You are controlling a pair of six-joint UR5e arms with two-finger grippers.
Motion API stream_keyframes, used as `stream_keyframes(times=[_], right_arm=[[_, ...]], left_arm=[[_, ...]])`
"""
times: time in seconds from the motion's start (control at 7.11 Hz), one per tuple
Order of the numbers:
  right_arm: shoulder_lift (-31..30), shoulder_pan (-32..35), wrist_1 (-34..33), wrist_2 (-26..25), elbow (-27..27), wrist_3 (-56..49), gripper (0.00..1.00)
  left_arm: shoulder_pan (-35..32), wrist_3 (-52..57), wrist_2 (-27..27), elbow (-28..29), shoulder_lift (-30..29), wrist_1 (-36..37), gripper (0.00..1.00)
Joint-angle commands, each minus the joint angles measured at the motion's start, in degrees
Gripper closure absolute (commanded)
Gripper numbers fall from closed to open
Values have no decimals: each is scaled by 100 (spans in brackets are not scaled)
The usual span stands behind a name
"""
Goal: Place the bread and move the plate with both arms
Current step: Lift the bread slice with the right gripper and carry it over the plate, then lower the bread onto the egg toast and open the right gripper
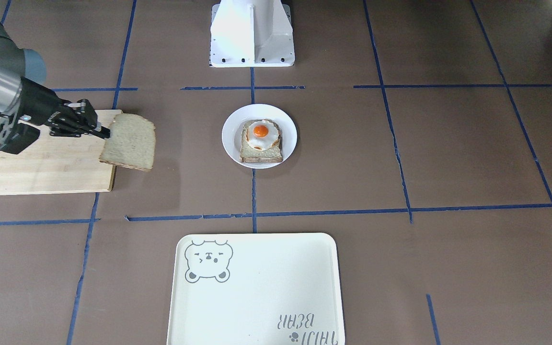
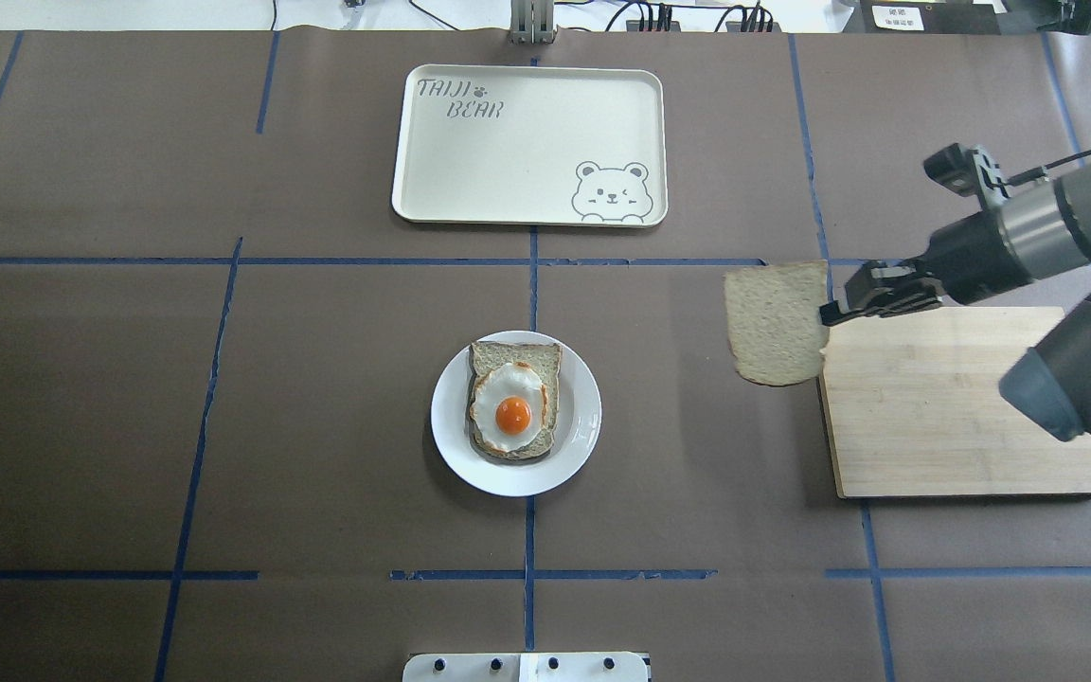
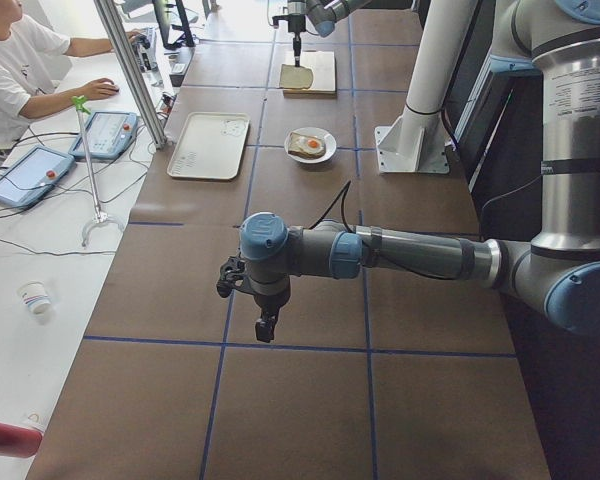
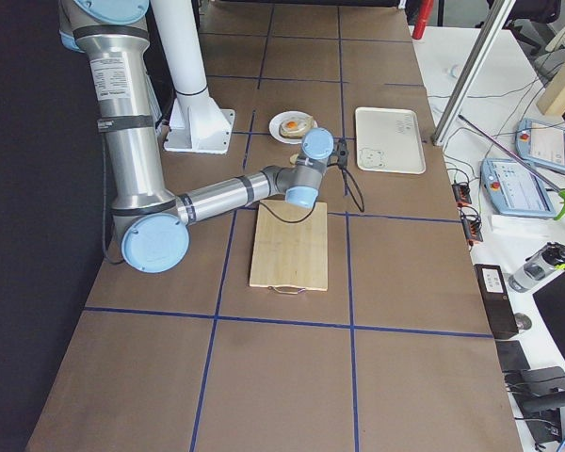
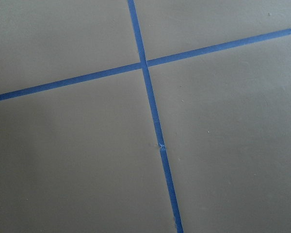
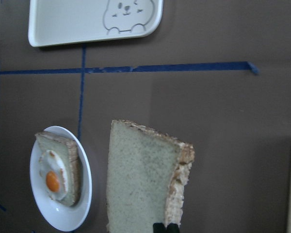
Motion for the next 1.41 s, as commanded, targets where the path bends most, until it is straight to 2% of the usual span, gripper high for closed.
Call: stream_keyframes(times=[0.0,0.42,0.84,1.27], right_arm=[[997,-589,4,-292,-393,418,100],[1675,-1748,4,-1739,-507,892,100],[1773,-2234,4,-2181,-700,884,100],[1773,-2244,13,-2175,-920,823,100]], left_arm=[[-3,-8,-206,5,7,0,0],[-3,1,-207,-21,7,0,0],[-3,-8,-207,-48,7,0,0],[-3,-8,-207,-92,7,9,0]])
